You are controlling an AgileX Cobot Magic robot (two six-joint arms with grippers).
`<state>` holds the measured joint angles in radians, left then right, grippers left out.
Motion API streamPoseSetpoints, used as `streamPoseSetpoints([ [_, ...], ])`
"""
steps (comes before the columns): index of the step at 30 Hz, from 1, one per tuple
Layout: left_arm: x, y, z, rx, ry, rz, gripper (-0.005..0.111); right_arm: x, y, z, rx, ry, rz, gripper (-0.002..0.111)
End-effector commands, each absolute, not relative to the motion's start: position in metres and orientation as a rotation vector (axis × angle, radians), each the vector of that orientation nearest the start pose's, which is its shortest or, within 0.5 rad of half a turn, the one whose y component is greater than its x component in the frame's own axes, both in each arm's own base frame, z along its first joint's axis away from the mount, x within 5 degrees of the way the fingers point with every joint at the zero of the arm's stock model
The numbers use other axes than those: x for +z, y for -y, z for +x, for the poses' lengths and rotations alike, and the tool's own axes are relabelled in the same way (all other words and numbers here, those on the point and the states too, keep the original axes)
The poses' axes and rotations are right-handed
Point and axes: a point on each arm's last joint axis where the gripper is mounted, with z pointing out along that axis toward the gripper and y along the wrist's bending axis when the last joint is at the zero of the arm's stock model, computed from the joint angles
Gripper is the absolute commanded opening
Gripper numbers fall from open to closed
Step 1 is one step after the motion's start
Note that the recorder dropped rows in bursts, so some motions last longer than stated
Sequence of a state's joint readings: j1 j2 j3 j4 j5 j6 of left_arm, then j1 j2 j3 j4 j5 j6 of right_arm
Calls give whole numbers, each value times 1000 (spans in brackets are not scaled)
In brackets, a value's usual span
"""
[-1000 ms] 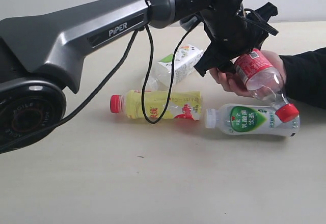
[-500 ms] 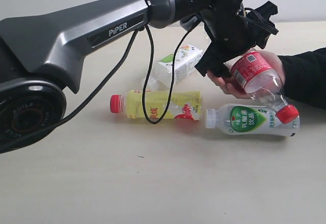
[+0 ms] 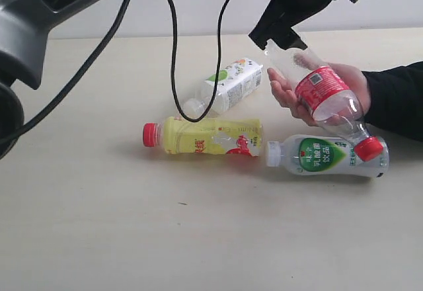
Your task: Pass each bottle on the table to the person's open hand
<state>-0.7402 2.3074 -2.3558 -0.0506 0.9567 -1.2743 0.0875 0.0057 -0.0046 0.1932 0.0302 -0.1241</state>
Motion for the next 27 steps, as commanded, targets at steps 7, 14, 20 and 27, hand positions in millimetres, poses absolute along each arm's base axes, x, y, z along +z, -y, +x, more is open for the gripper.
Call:
streamPoseSetpoints([
  [7,318,341,382,-789,-2522,-526,46,212,-5,56,123,-1500,-14,0],
  [14,337,328,375,-682,-2524,-427,0,212,-5,56,123,-1500,-14,0],
  [20,345,320,364,-313,-2431,-330,0,212,-5,56,123,-1500,-14,0],
  [27,345,344,341,-108,-2221,-259,0,212,-5,56,123,-1500,-14,0],
])
